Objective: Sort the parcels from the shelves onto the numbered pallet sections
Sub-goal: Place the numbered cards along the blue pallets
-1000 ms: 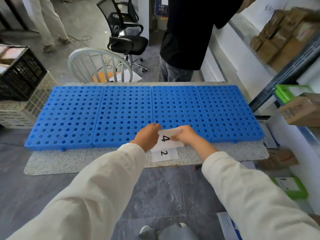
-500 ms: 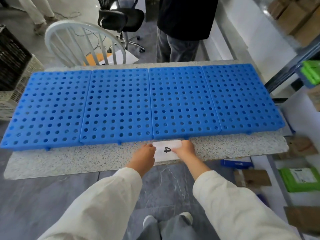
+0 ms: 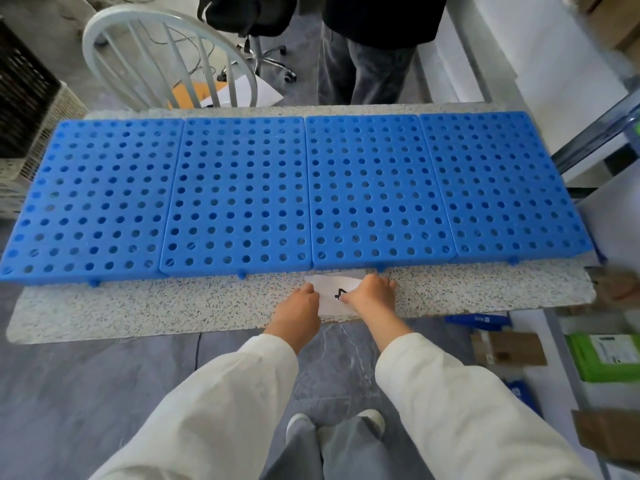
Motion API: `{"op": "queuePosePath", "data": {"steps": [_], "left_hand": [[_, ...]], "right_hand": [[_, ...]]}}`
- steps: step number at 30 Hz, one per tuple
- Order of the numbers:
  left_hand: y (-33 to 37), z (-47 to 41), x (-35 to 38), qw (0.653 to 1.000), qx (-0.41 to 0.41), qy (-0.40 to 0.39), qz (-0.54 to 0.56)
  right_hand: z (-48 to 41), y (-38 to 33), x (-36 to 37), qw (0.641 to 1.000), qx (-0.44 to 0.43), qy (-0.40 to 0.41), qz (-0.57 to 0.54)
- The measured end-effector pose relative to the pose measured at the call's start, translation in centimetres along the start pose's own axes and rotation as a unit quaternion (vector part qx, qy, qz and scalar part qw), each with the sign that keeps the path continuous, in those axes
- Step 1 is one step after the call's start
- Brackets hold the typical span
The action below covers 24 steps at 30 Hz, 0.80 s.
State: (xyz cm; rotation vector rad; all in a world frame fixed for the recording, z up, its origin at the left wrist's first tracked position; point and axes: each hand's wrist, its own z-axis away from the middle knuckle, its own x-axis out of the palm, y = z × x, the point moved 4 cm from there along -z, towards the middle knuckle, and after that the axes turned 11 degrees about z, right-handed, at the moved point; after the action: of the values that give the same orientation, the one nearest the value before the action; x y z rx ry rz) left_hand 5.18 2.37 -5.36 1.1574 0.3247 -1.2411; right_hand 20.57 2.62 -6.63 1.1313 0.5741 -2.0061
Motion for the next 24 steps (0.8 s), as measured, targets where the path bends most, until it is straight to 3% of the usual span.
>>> {"op": "queuePosePath", "data": {"steps": [11, 24], "left_hand": [[-0.1, 0.1, 0.2, 1.0, -0.013, 0.01, 0.006], [-0.1, 0.1, 0.4, 1.0, -0.011, 0.004, -0.016]], "right_hand": [[1.3, -1.5, -0.2, 0.995, -0.06, 0.07, -0.035], [1.2, 0.1, 0.8, 0.993, -0.102, 0.032, 0.046]]}}
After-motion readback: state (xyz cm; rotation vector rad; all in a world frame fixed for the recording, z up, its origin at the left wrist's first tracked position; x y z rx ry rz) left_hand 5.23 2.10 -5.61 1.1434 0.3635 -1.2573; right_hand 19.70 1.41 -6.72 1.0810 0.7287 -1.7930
